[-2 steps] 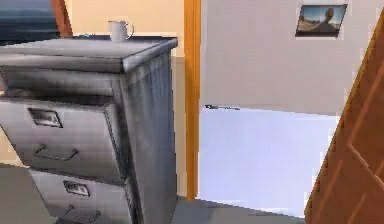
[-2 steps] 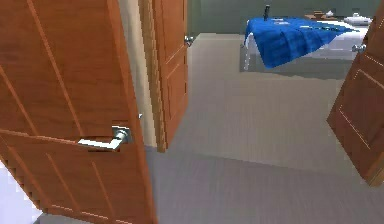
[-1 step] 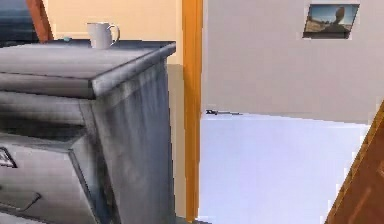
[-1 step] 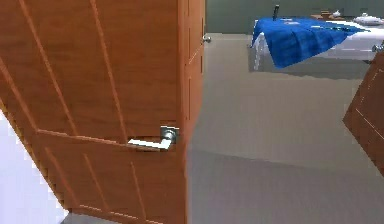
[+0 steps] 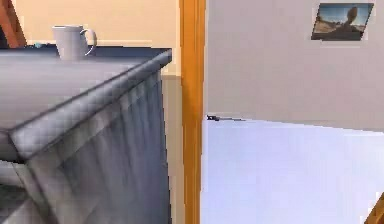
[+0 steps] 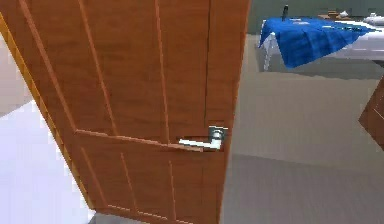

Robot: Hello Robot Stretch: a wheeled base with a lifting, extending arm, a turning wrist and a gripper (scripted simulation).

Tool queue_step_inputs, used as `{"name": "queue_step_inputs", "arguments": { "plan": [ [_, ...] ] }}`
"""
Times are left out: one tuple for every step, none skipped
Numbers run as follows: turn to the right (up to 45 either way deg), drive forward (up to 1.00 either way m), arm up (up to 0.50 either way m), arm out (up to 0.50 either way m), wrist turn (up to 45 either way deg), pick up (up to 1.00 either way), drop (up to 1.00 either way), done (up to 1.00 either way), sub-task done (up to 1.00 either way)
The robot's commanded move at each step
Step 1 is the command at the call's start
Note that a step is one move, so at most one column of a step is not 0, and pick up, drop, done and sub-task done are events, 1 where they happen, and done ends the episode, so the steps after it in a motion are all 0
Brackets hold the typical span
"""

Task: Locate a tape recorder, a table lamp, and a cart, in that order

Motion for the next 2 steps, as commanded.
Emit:
{"name": "queue_step_inputs", "arguments": {
  "plan": [
    [45.0,0.0,0.0,0.0,0.0,0.0,0.0,0.0,0.0],
    [30.0,0.0,0.0,0.0,0.0,0.0,0.0,0.0,0.0]
  ]
}}
